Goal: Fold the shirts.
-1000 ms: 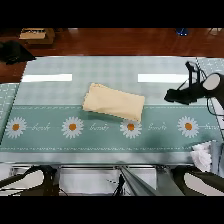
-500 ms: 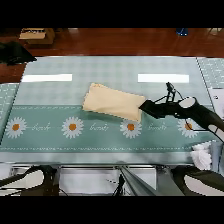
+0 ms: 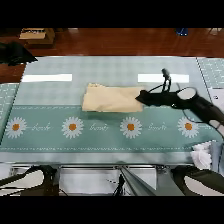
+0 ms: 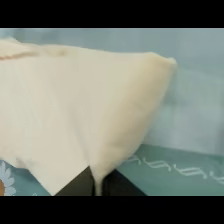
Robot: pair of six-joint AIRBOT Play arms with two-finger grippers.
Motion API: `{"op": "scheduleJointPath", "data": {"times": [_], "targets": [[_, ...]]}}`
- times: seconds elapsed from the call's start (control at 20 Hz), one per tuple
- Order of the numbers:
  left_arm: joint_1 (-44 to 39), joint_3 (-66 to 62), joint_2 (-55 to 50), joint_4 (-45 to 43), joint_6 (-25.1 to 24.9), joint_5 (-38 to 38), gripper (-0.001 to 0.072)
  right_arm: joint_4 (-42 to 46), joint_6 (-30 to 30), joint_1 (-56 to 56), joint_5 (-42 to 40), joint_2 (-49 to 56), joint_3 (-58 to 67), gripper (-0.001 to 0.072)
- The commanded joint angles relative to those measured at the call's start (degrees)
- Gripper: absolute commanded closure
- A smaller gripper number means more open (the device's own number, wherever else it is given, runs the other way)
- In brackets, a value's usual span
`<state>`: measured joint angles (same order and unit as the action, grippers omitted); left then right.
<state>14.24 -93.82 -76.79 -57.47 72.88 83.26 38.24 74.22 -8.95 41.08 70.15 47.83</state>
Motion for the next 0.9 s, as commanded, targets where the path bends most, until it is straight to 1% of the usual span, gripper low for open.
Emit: {"op": "scheduleJointPath", "data": {"times": [0.0, 0.05, 0.15, 0.3, 0.35, 0.4, 0.5, 0.55, 0.65, 0.7, 0.8, 0.85], "targets": [[-0.11, 0.00, -1.38, 0.02, 1.40, -0.81, 0.0450, 19.69, 10.45, 8.37, 12.61, -10.43, 10.10, 0.0685], [-0.46, 0.00, -2.16, 0.02, 2.34, -0.94, 0.0450, 24.09, 13.11, 12.07, 16.63, -13.90, 13.11, 0.0685], [-1.95, 0.02, -3.65, 0.00, 2.25, -1.81, 0.0450, 29.97, 14.93, 19.87, 26.51, -19.19, 17.73, 0.0685], [-3.52, 0.00, -5.49, 0.00, 2.16, -3.21, 0.0450, 36.37, 14.21, 32.15, 41.81, -23.98, 19.30, 0.0685], [-3.82, 0.00, -5.86, 0.00, 2.12, -3.78, 0.0450, 39.08, 12.81, 36.39, 46.40, -24.92, 19.30, 0.0685], [-3.91, 0.00, -6.25, 0.00, 1.03, -4.37, 0.0450, 42.53, 11.65, 39.98, 49.86, -25.53, 19.30, 0.0685], [-3.78, 0.00, -6.91, 0.00, -0.42, -5.29, 0.0450, 53.33, 10.73, 47.23, 54.47, -26.38, 19.30, 0.0686], [-3.76, 0.00, -7.28, -0.02, -0.44, -5.90, 0.0450, 57.27, 11.56, 50.93, 55.28, -26.49, 19.30, 0.0686], [-3.78, 0.00, -8.07, 0.00, -0.87, -7.32, 0.0450, 58.40, 12.17, 57.70, 55.89, -26.56, 19.30, 0.0686], [-3.78, 0.00, -8.57, 0.00, -1.97, -8.11, 0.0450, 60.06, 12.20, 60.41, 56.19, -26.56, 19.30, 0.0685], [-3.78, 0.00, -9.57, -0.02, -3.50, -8.96, 0.0450, 67.45, 13.25, 65.68, 57.44, -26.58, 19.30, 0.0685], [-3.78, 0.00, -10.08, 0.00, -3.45, -9.35, 0.0450, 70.55, 13.92, 68.61, 58.69, -26.58, 19.30, 0.0686]]}}
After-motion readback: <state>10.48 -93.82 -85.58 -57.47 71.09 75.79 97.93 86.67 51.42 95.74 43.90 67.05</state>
